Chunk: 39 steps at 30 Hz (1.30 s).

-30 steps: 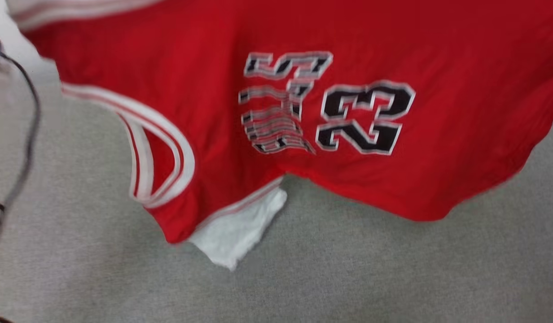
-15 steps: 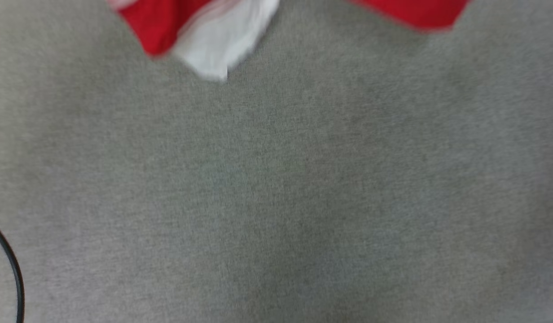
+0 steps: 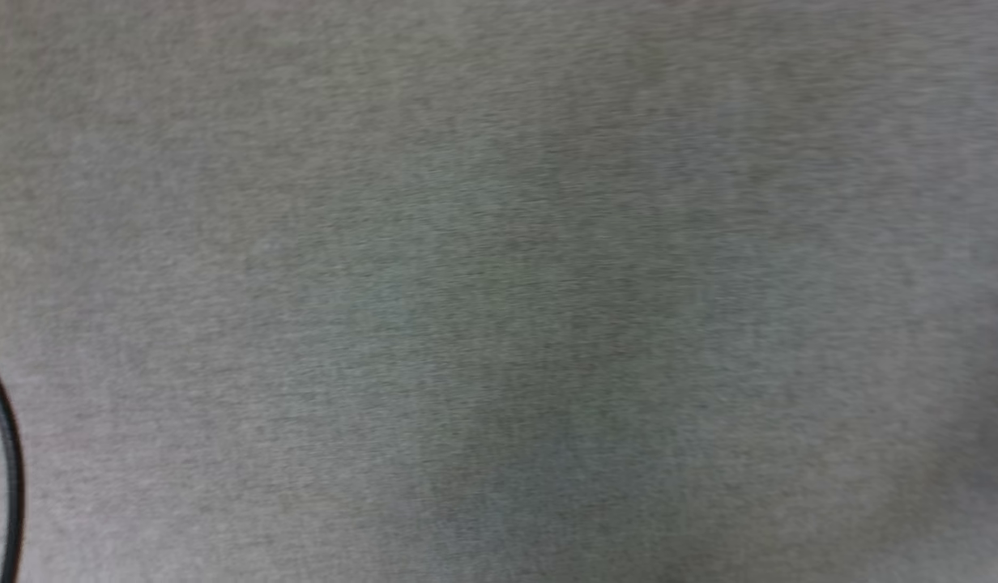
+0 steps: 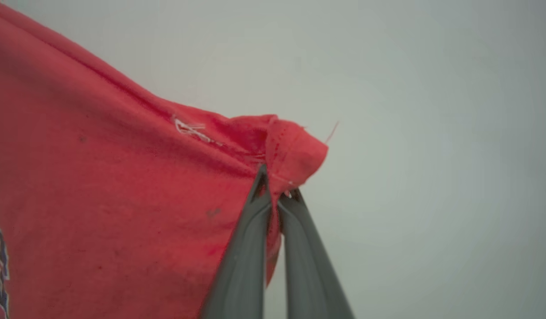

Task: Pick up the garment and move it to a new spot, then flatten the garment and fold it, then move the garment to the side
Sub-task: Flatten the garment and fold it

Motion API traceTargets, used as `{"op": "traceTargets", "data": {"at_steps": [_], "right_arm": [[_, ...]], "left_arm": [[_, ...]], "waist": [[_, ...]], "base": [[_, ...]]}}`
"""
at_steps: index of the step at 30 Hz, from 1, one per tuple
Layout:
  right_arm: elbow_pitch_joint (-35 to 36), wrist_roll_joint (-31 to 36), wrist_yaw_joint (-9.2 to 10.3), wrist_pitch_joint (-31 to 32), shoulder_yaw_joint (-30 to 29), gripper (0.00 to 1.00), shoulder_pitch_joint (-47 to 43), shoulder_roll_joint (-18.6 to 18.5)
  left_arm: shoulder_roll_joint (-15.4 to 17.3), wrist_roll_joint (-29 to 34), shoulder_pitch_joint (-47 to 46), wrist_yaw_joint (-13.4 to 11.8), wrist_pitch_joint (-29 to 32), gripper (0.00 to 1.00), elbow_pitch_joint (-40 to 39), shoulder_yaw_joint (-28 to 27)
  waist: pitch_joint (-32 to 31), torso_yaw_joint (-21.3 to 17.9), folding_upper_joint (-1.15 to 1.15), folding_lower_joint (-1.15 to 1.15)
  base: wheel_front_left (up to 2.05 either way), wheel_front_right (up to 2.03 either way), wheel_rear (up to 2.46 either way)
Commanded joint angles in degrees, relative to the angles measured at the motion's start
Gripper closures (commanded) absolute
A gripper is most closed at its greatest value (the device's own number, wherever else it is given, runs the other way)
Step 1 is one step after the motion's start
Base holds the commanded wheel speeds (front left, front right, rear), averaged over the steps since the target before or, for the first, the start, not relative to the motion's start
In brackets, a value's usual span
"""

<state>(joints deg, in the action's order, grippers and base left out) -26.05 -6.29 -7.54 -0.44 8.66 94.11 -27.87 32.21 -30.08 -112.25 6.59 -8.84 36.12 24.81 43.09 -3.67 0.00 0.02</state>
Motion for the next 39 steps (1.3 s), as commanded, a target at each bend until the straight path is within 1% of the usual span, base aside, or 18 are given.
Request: {"op": "traceTargets", "data": {"at_steps": [1, 7, 11, 15, 20, 23, 25, 27, 30, 34, 39], "right_arm": [[-1.76, 1.04, 0.1, -1.44, 0.05, 1.0, 0.37, 0.71], [-9.24, 0.91, 0.1, -6.2, 1.5, 1.0, -5.31, 2.99], [-12.82, 0.14, 0.09, -8.65, 4.01, 1.0, -11.72, 3.84], [-14.78, -2.26, 0.09, -10.77, 5.62, 1.0, -18.42, 3.84], [-16.35, -6.55, 0.08, -11.14, 9.63, 1.0, -28.43, 3.58], [-16.45, -9.35, 0.08, -10.95, 12.6, 1.0, -34.75, 2.45], [-16.17, -11.52, 0.08, -11.07, 13.84, 1.0, -38.61, 1.96], [-15.73, -13.27, 0.08, -10.8, 15.5, 1.0, -42.97, 1.44], [-13.94, -16.66, 0.08, -9.61, 18.04, 1.0, -48.76, 0.12], [-11.08, -21.31, 0.08, -7.48, 20.59, 1.0, -56.01, -1.71], [-6.77, -28.32, 0.08, -3.68, 22.14, 1.0, -64.71, -4.14]], "left_arm": [[-0.18, -0.32, 0.0, 0.11, -1.45, 1.0, 1.03, 0.21], [-2.51, -2.73, 9.01, 0.71, -5.02, 1.0, 5.24, 2.68], [-3.6, -4.68, 19.04, 0.82, -6.05, 1.0, 5.6, 4.3], [-4.53, -6.58, 29.86, 0.86, -6.38, 1.0, 3.58, 5.5], [-4.75, -7.58, 45.83, 0.88, -6.45, 1.0, -1.2, 4.68], [-3.84, -6.85, 55.38, 0.79, -6.47, 1.0, -4.0, 5.59], [-2.88, -8.01, 61.54, 0.81, -6.41, 1.0, -5.76, 6.47], [-1.62, -9.34, 67.49, 0.84, -5.13, 1.0, -7.89, 7.64], [1.11, -11.18, 75.61, 0.85, -2.89, 1.0, -11.76, 8.98], [3.84, -13.78, 85.96, -0.83, -0.23, 1.0, -17.27, 9.94], [6.33, -16.83, 96.57, -3.1, 3.17, 1.0, -25.14, 11.55]], "waist": [[0.99, 1.47, 0.0, -0.02], [-1.02, 2.93, 0.0, -0.02], [-3.97, 3.29, 0.0, -0.02], [-7.77, 3.87, 0.0, -0.02], [-13.97, 4.69, 0.0, -0.02], [-18.1, 5.2, 0.0, -0.02], [-20.56, 5.42, 0.0, -0.02], [-22.88, 5.82, 0.0, -0.02], [-25.82, 6.25, 0.0, -0.02], [-29.1, 6.42, 0.0, -0.02], [-32.62, 6.44, 0.0, -0.02]], "base": [[0.0, 0.0, 0.0], [0.0, 0.0, 0.0], [0.0, 0.0, 0.0], [0.0, 0.0, 0.0], [0.0, 0.0, 0.0], [0.0, 0.0, 0.0], [0.0, 0.0, 0.0], [0.0, 0.0, 0.0], [0.0, 0.0, 0.0], [0.0, 0.0, 0.0], [0.0, 0.0, 0.0]]}}
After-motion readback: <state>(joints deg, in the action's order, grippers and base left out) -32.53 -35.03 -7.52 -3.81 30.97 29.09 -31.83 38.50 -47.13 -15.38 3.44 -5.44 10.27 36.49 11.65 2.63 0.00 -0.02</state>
